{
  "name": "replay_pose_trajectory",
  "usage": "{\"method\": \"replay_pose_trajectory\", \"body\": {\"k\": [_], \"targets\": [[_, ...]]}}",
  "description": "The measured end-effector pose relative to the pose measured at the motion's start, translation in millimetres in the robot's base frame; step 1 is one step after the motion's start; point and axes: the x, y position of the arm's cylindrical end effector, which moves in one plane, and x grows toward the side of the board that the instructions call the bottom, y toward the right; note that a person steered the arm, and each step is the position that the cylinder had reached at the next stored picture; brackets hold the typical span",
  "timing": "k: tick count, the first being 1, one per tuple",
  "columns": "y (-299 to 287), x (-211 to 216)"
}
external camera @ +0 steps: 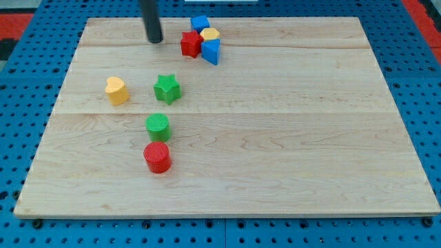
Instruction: Place the red star towards the top of the green star
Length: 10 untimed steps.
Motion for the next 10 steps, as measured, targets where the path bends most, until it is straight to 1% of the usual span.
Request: {"method": "replay_pose_trajectory", "body": {"k": [2, 3, 4, 6, 7, 8, 9, 10], "targets": [[51.5, 0.0], [102.1, 4.4], [133.0, 14.3], [160.1, 53.1], [200.3, 76.1], [176.4, 85.2], [123.0, 85.6], [108.5, 99.6]]}}
